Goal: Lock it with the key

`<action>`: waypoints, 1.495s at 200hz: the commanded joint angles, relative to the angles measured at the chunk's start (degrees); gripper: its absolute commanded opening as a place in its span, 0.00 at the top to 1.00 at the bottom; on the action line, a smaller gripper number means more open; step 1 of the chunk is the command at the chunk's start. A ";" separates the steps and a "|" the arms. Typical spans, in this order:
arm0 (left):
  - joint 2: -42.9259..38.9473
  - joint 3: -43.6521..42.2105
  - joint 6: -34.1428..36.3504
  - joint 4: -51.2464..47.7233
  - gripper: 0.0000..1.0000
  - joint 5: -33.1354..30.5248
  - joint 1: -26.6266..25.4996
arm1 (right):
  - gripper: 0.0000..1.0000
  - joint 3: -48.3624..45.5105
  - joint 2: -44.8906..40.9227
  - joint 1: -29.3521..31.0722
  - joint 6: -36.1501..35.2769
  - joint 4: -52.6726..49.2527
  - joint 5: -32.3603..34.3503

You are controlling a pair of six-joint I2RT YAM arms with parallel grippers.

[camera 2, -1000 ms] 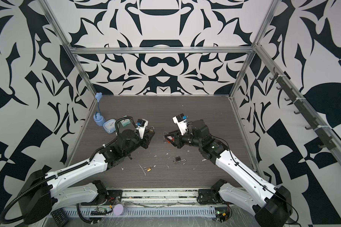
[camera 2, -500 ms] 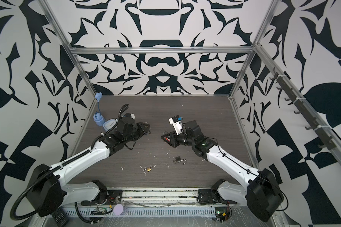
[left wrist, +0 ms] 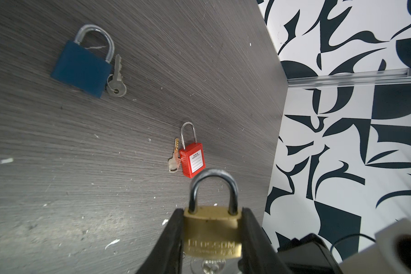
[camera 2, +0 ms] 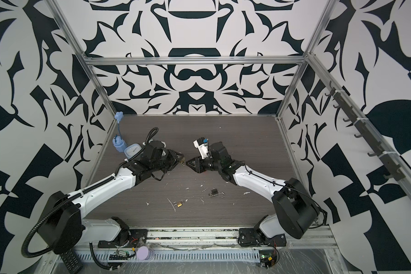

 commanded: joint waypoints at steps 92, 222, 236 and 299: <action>-0.41 0.28 -0.36 0.80 1.00 0.89 0.57 | 0.78 4.57 4.11 1.33 0.03 3.62 -0.39; -0.38 1.00 0.08 0.54 1.00 0.07 0.66 | 1.00 5.28 5.87 1.96 0.39 3.88 -0.81; -0.27 1.24 0.13 0.81 1.00 -0.31 0.66 | 1.00 5.21 5.79 2.08 0.58 3.88 -0.96; -0.21 1.83 0.17 0.25 1.00 -3.07 2.14 | 1.00 2.22 3.87 3.22 1.01 3.88 -1.52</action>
